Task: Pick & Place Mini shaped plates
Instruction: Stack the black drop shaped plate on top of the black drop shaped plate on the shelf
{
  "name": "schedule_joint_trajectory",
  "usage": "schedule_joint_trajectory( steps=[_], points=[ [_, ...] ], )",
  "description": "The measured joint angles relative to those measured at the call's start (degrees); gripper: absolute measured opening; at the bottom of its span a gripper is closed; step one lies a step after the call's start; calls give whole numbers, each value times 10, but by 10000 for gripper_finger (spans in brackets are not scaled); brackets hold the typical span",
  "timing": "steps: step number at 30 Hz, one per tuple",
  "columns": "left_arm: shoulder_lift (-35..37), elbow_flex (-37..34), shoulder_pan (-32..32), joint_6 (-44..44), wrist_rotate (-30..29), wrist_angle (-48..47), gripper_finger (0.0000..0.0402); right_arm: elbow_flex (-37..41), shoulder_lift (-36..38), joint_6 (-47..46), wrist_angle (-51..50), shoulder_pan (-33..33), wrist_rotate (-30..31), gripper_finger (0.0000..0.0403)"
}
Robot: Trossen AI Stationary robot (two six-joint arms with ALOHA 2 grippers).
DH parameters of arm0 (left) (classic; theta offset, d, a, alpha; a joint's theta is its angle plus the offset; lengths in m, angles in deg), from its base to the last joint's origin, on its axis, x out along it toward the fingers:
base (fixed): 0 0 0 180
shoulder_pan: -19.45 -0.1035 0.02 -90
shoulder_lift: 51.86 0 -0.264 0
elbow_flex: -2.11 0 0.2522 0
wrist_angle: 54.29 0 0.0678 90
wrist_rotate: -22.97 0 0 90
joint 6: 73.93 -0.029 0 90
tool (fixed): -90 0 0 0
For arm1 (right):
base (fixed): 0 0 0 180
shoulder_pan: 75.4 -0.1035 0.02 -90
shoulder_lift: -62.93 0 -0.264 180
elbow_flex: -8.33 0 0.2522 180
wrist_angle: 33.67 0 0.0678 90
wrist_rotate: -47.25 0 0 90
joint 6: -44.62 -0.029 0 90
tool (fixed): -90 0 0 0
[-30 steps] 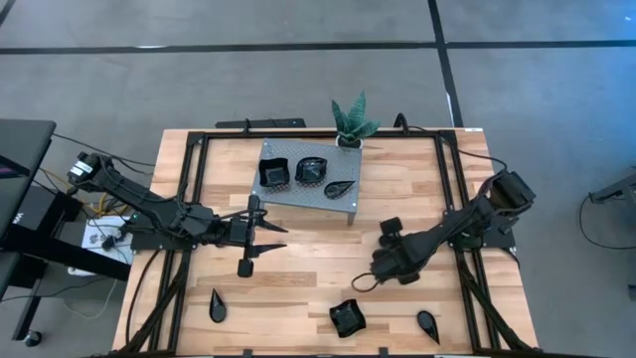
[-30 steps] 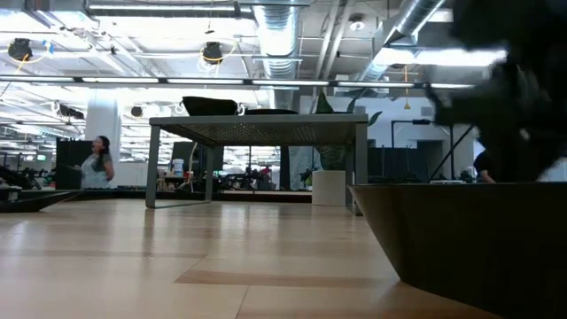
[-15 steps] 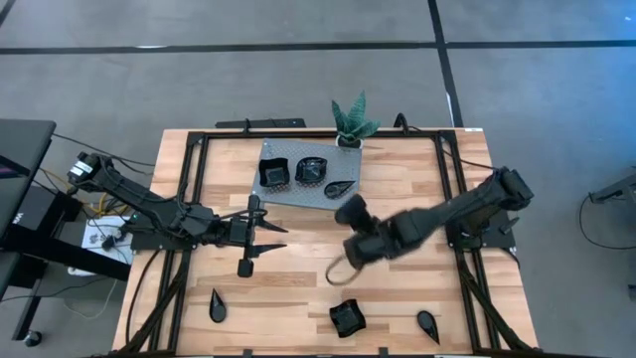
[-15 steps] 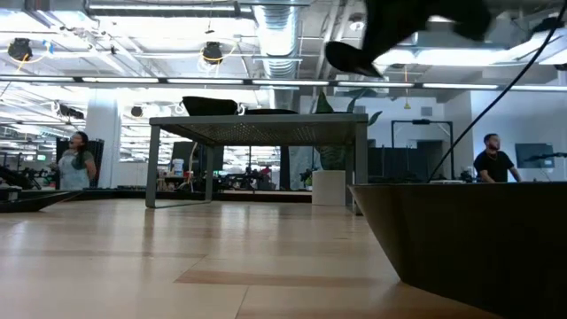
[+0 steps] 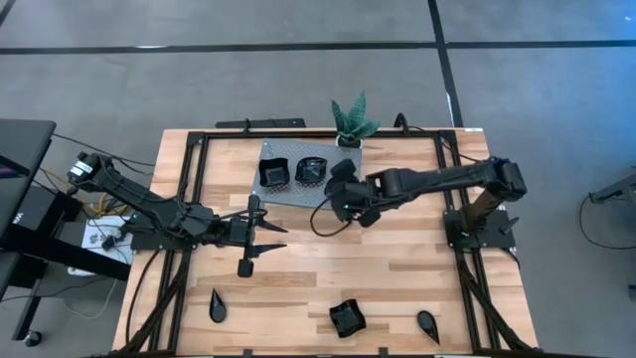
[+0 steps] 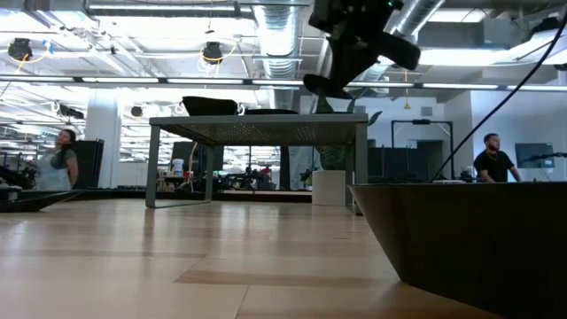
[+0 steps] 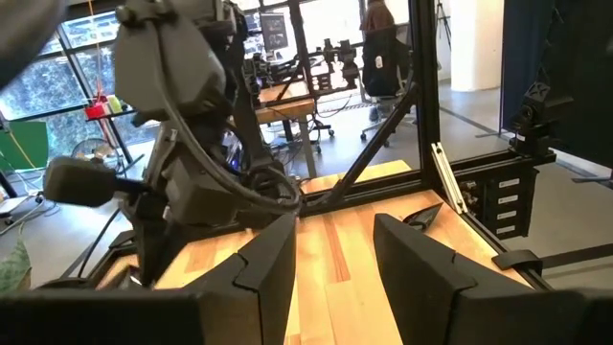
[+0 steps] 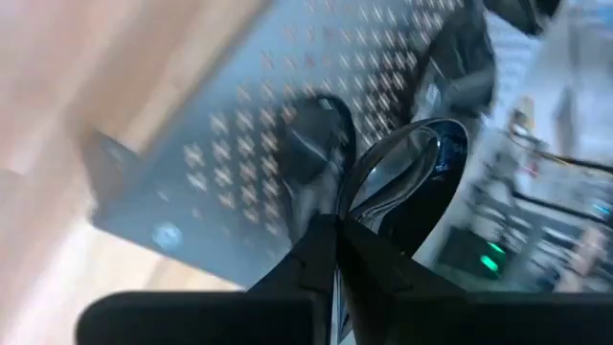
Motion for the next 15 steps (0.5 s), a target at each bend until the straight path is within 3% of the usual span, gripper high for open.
schedule_joint_trajectory(
  steps=[3, 15],
  points=[
    [0, 0, 0, 0, 0, 0, 144, 0, -5, -3, 12, 8, -41, 12],
    [0, 0, 0, 0, 0, 0, 144, 0, -33, -14, 3, 24, -38, 13]
  ],
)
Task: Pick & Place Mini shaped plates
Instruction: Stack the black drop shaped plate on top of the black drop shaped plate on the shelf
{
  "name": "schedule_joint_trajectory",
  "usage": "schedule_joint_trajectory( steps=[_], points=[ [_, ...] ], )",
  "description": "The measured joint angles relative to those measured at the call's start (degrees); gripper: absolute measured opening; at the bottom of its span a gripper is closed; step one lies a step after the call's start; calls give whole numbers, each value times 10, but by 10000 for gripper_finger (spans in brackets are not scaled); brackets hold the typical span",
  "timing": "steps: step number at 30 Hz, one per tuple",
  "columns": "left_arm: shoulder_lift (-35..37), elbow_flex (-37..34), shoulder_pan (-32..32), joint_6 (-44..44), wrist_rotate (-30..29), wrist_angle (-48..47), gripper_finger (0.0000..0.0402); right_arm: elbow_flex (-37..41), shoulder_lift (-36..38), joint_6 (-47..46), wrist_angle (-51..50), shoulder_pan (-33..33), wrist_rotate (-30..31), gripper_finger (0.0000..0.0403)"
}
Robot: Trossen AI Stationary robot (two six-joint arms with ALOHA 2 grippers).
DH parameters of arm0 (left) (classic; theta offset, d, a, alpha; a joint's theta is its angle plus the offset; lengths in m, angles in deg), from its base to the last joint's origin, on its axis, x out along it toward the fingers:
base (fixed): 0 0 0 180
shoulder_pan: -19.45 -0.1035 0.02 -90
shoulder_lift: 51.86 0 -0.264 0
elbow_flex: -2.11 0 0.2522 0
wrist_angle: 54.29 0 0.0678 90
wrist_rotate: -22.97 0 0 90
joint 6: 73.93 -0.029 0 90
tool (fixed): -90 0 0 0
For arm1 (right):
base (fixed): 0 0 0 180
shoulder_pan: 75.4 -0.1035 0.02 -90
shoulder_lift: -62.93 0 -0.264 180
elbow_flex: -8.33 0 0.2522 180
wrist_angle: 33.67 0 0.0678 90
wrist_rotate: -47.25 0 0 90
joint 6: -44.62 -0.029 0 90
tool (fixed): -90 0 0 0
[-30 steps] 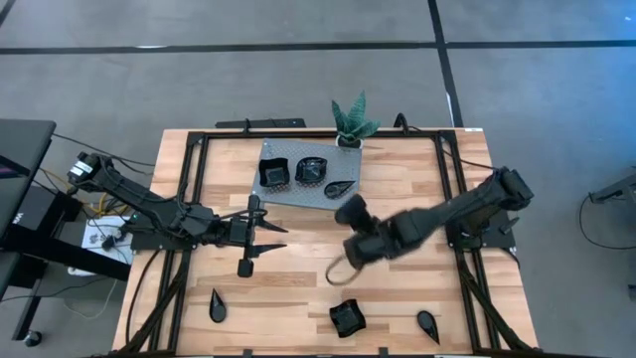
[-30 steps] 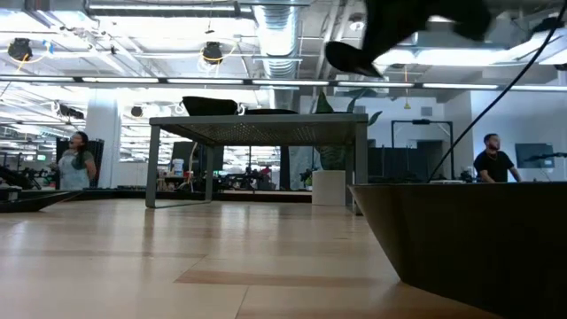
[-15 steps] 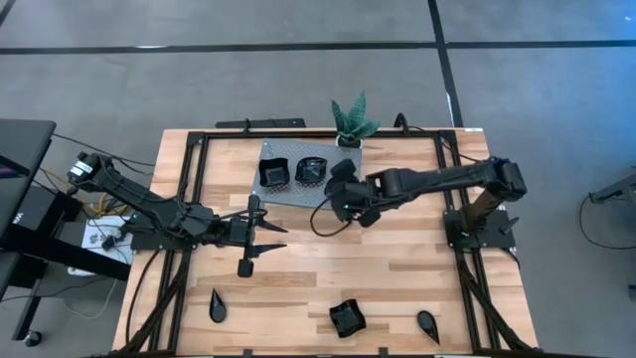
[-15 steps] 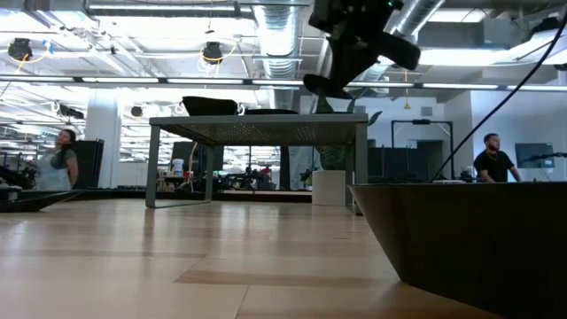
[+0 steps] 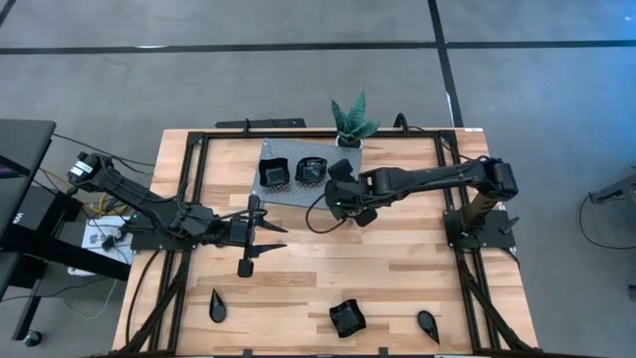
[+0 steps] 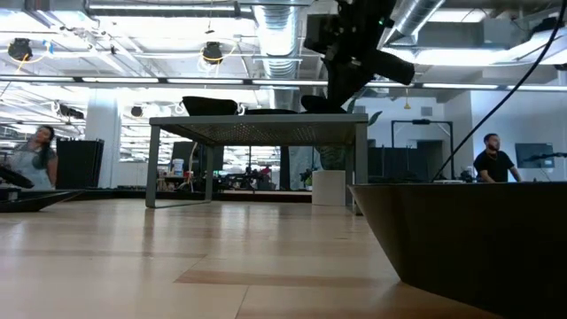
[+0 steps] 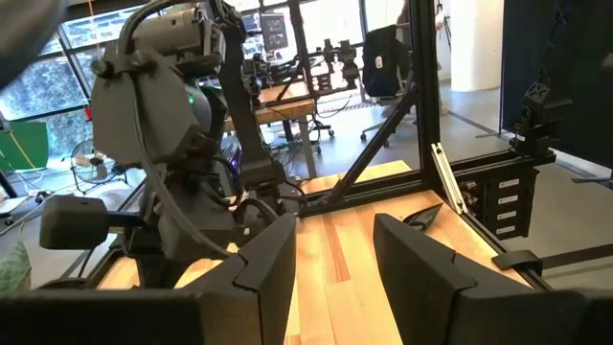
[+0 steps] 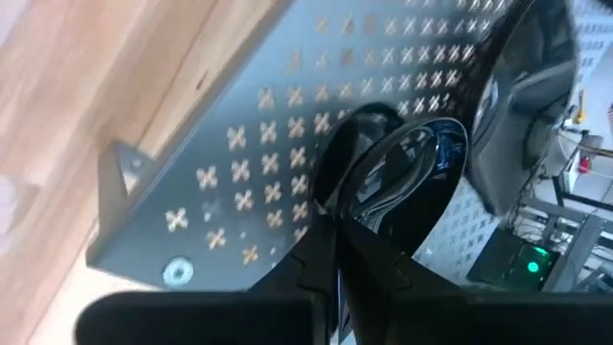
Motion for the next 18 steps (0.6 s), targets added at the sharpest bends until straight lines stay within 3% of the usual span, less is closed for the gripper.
schedule_joint_trajectory(
  steps=[7, 13, 18],
  points=[
    [0, 0, 0, 0, 0, 0, 144, -1, -7, -2, 9, 5, 5, 18],
    [0, 0, 0, 0, 0, 0, 144, -1, -4, -2, 7, -1, 7, 48],
    [0, 0, 0, 0, 0, 0, 144, -1, -4, -2, 6, -12, 68, 75]
  ],
)
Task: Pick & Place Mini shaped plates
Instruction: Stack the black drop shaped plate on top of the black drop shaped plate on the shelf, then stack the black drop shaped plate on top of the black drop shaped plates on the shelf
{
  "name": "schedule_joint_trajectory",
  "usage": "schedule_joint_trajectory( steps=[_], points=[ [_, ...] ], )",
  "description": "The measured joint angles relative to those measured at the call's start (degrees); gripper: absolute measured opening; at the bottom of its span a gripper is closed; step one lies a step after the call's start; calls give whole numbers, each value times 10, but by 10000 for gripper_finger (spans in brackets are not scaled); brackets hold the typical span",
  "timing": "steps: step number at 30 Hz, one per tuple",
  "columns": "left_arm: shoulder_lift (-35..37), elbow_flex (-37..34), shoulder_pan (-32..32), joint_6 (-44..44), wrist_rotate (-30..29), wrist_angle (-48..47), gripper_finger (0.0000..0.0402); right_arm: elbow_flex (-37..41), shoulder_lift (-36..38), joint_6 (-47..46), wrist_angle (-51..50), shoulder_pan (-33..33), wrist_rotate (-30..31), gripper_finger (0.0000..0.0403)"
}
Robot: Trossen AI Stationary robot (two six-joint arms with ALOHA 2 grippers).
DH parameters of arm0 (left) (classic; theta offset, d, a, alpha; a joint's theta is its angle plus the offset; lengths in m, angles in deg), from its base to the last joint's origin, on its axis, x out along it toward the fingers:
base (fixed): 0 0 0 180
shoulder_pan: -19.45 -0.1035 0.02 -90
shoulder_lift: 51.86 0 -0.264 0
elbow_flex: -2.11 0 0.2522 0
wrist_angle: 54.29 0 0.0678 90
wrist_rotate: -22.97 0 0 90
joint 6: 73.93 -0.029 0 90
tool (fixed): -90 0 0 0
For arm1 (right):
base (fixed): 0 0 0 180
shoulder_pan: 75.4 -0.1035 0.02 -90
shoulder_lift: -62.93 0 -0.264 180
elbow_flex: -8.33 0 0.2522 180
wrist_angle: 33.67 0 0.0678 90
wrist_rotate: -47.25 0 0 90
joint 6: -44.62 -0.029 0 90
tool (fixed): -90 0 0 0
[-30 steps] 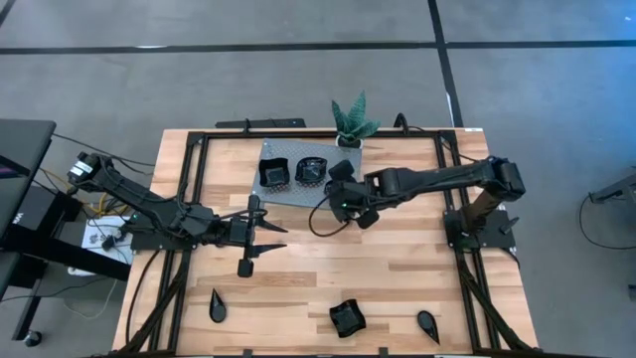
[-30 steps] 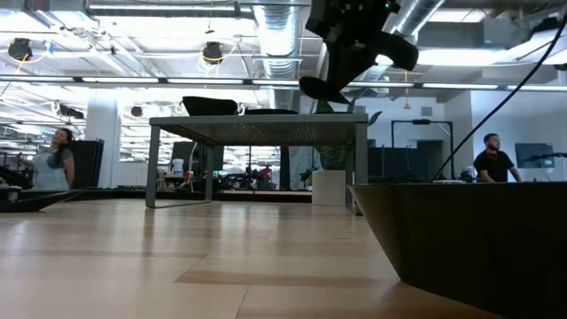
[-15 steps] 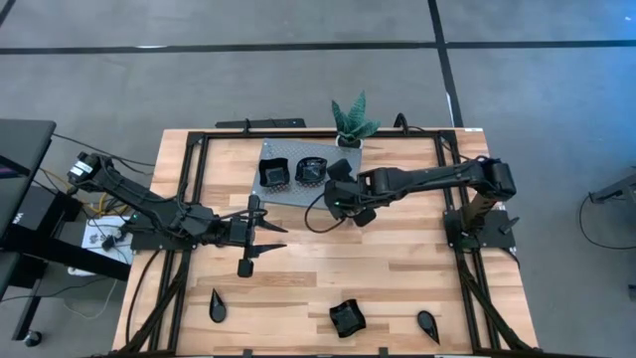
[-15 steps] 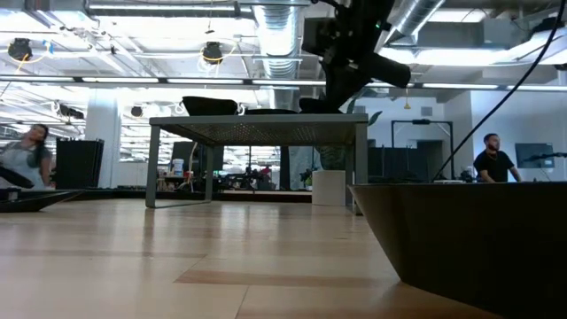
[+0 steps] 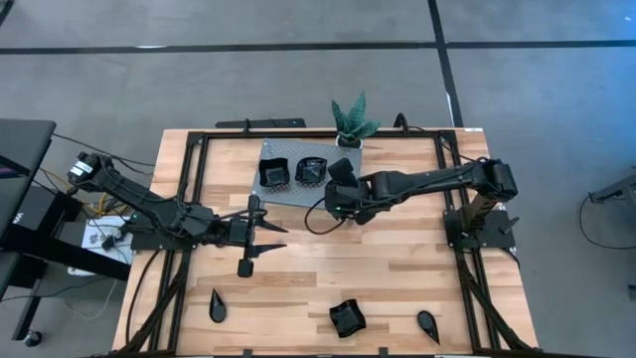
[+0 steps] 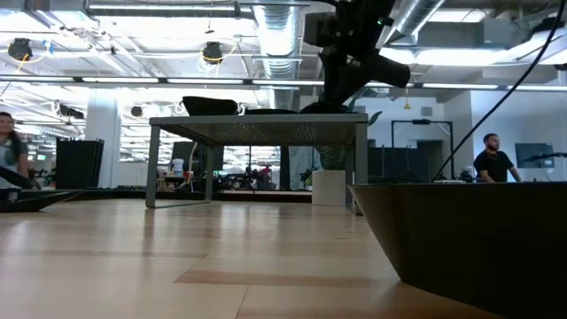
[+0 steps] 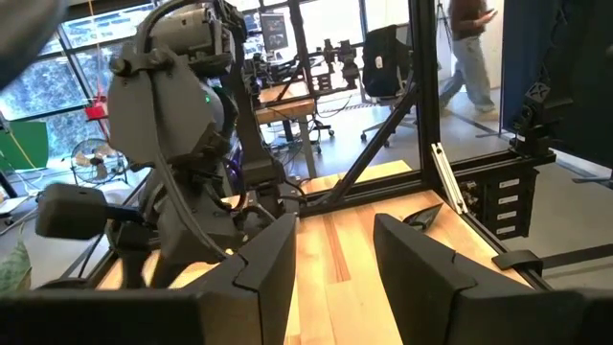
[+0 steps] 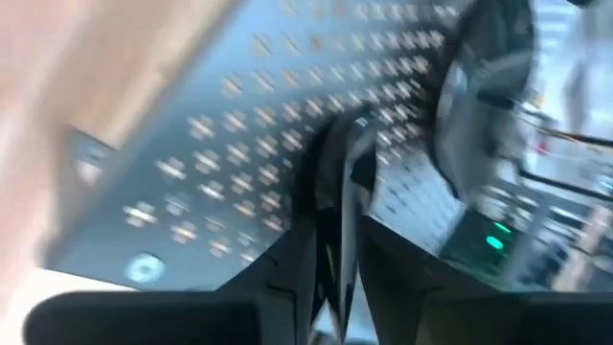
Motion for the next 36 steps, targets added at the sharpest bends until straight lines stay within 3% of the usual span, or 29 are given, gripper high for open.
schedule_joint_trajectory(
  steps=[2, 7, 14, 17, 22, 25, 30, 36],
  points=[
    [0, 0, 0, 0, 0, 0, 144, -5, 0, 1, -6, -6, 24, 81],
    [0, 0, 0, 0, 0, 0, 144, -37, 0, -11, -14, -33, 7, 81],
    [0, 0, 0, 0, 0, 0, 144, -130, 1, -128, -129, -100, 5, 80],
    [0, 0, 0, 0, 0, 0, 144, -167, 1, -248, -198, -143, -19, 79],
    [0, 0, 0, 2, 0, 0, 144, -168, 5, -478, -252, -215, -168, 79],
    [0, 0, 0, 21, 0, -1, 144, -135, 5, -592, -273, -269, -222, 79],
    [0, 0, 3, 30, 0, -1, 144, -47, 5, -822, -224, -351, -291, 79],
    [0, 0, 2, 30, 0, -2, 144, 48, 5, -1146, -81, -408, -449, 79]
  ],
)
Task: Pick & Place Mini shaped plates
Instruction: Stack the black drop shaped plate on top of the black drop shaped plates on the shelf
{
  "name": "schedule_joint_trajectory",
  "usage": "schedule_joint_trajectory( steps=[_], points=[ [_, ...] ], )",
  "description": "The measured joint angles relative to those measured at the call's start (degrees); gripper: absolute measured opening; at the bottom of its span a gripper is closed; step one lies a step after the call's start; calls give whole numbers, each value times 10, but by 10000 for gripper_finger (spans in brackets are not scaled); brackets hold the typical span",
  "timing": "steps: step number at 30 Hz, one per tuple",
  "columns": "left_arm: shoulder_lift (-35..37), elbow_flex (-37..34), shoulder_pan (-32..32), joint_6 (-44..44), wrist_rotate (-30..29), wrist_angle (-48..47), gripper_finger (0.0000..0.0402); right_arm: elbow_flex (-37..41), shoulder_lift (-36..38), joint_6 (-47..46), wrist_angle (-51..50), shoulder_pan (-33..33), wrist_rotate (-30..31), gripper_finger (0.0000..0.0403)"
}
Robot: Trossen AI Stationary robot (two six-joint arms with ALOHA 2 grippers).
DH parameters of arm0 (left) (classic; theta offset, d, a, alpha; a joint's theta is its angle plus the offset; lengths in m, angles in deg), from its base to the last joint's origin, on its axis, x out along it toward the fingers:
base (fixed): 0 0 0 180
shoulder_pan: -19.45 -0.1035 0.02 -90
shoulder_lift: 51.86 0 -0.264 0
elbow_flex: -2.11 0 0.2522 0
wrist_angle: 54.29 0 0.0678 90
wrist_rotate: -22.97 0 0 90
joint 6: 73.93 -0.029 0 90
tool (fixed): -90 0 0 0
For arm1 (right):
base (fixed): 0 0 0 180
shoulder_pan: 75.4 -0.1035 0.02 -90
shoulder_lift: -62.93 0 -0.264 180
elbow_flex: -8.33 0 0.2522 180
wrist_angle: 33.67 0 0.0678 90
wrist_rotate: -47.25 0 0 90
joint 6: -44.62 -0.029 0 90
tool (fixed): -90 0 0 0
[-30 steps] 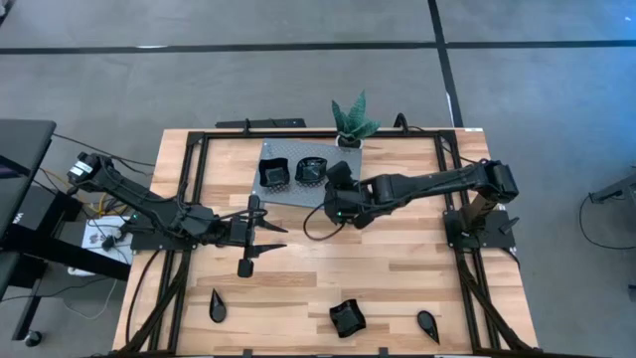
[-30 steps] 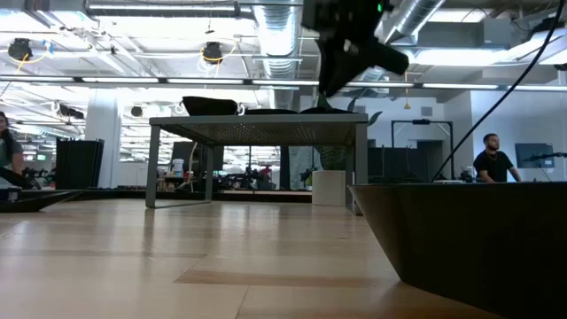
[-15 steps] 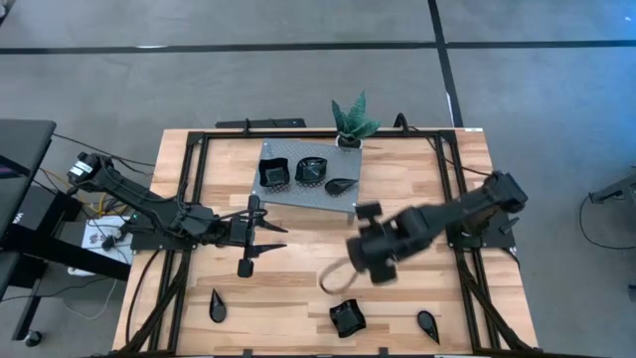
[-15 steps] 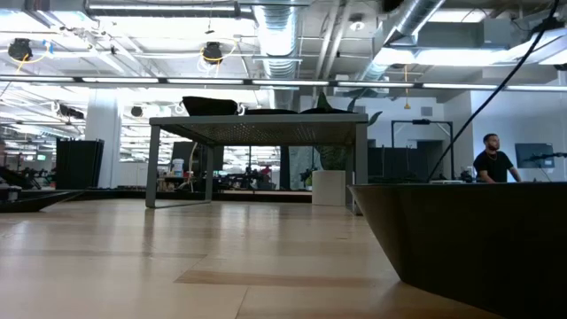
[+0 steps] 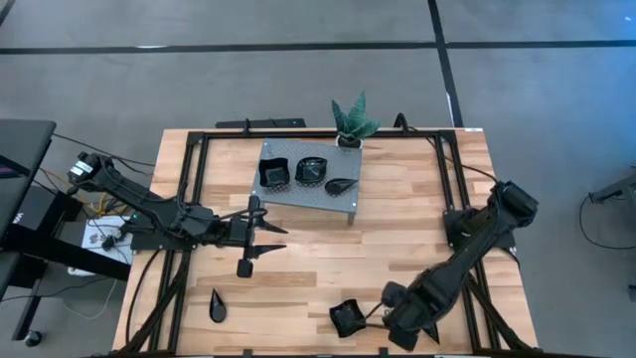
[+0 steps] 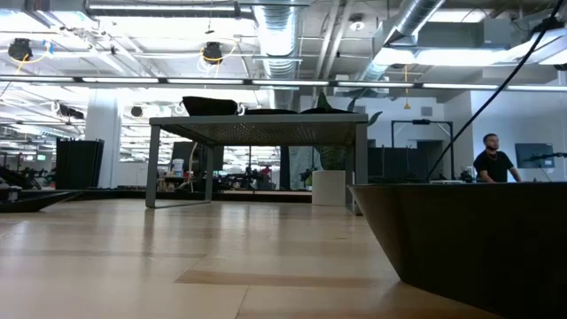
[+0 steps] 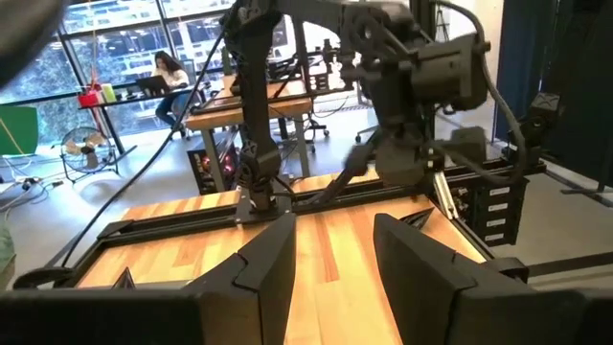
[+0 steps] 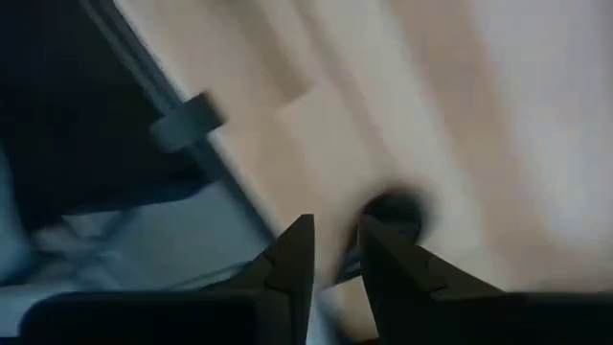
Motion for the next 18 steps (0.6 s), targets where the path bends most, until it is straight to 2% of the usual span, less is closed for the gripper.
schedule_joint_trajectory(
  steps=[3, 8, 14, 18],
  points=[
    [0, 0, 0, 0, 0, 0, 144, 30, 0, -109, 59, -13, -54, 79],
    [0, 0, 0, 0, 0, 1, 144, 66, 0, -228, 109, -26, -63, 79],
    [0, 0, -2, -5, 0, 6, 144, 103, -1, -274, 165, -40, -56, 79],
    [0, 0, -10, -7, 0, 14, 144, 125, -5, -304, 169, -56, -56, 79]
  ],
)
